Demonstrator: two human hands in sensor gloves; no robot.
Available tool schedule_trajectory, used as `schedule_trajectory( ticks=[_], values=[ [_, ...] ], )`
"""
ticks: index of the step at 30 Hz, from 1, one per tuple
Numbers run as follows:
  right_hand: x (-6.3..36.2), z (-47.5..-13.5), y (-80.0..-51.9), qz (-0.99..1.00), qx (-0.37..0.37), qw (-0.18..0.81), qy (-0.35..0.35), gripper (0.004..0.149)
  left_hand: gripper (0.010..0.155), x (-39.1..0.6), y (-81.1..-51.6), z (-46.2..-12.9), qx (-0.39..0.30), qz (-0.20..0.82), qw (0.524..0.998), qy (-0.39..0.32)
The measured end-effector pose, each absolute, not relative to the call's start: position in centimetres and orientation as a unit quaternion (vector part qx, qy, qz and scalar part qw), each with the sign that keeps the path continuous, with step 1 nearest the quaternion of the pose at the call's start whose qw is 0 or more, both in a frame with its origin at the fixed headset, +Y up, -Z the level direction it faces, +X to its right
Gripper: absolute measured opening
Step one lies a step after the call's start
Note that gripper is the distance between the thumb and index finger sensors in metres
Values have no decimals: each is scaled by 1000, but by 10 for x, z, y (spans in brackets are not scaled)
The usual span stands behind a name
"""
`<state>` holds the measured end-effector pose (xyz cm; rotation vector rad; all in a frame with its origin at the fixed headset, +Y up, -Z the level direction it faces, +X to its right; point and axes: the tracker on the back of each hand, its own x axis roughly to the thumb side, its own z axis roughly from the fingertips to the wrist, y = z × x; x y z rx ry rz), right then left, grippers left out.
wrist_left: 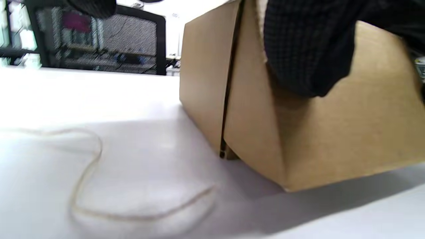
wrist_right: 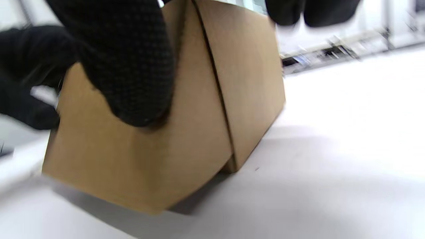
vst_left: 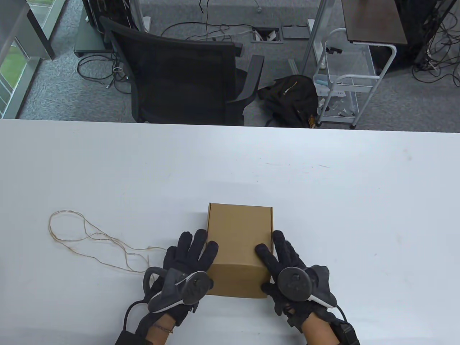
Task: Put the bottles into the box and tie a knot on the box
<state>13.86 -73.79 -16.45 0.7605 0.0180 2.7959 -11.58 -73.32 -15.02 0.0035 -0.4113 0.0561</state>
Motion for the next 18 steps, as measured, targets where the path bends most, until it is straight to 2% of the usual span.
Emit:
schedule_trajectory(
  ticks=[2, 5, 8, 9, 11, 16, 18],
  values=[
    [132, -166, -742, 951, 293, 94, 21, 105, 104, -112, -732, -153, 4, -3, 976, -218],
    [131, -166, -747, 939, 328, 101, -13, 105, 107, -104, -730, -152, 40, -53, 968, -242],
    [131, -167, -749, 936, 333, 112, -27, 103, 117, -100, -732, -155, 53, -84, 965, -245],
    [131, -165, -747, 935, 339, 89, -60, 102, 119, -98, -733, -155, 57, -84, 964, -245],
    [128, -162, -747, 931, 347, 37, -105, 101, 113, -94, -735, -154, 82, -118, 957, -253],
    [119, -155, -751, 911, 363, -38, -191, 99, 109, -86, -736, -150, 134, -179, 942, -251],
    [120, -155, -751, 907, 369, -44, -196, 97, 107, -85, -735, -151, 155, -197, 933, -258]
  ],
)
